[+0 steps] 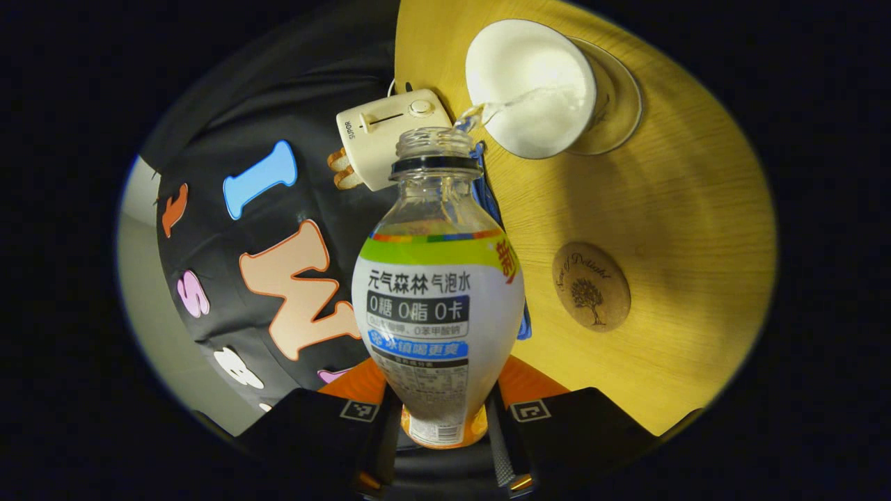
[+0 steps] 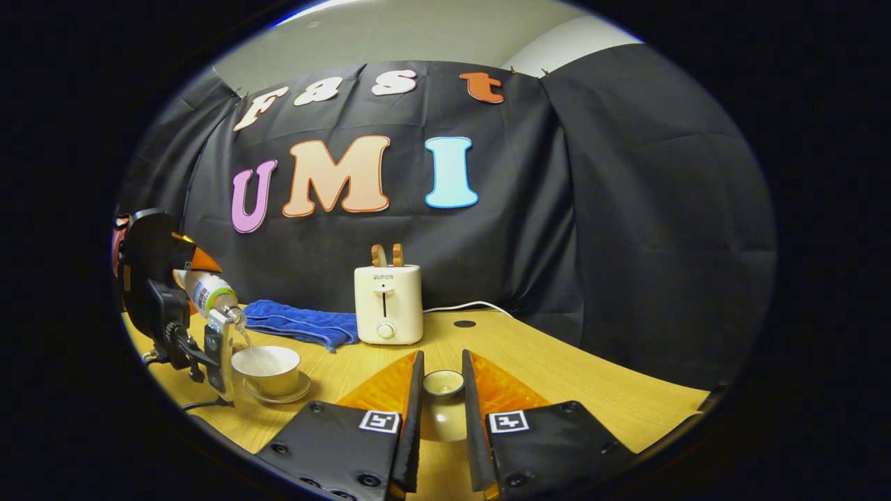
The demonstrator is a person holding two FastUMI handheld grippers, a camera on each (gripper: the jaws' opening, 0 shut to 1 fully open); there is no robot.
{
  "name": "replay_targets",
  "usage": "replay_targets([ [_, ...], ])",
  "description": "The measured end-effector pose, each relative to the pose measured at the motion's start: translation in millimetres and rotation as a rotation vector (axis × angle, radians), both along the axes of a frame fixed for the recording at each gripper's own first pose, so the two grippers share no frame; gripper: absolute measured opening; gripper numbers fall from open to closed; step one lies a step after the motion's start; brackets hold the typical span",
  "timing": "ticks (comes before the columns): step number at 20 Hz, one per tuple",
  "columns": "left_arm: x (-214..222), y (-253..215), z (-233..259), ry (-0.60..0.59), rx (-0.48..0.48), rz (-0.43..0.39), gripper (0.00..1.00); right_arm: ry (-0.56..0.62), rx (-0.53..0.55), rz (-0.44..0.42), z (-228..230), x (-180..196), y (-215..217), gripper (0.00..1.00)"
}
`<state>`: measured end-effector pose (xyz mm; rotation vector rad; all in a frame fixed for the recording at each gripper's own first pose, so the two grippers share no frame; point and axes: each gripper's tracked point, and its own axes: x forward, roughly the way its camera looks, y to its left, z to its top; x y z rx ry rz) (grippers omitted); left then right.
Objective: Open the teacup lid with one hand, grasp the water bottle and pour water into the teacup with the other hand; after pouring, place the water bottle on the coaster and then close the teacup lid.
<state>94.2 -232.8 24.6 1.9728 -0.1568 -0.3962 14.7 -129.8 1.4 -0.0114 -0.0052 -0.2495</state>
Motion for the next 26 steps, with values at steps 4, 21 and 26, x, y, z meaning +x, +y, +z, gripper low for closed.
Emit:
replay_targets([
  [4,1.5,-3.0,7.0,-0.032,0.046,-0.019,0.53,0.000,0.000,0.000,-0.8,0.3,-0.2,0.32],
  [21,-8.7,-17.1,38.2,-0.224,0.225,-0.094,0.53,0.000,-0.001,0.002,-0.7,0.5,-1.9,0.33],
  [26,-4.5,-14.7,20.9,-0.183,0.214,-0.081,0.53,0.001,-0.001,0.003,0.1,0.4,-2.2,0.31],
])
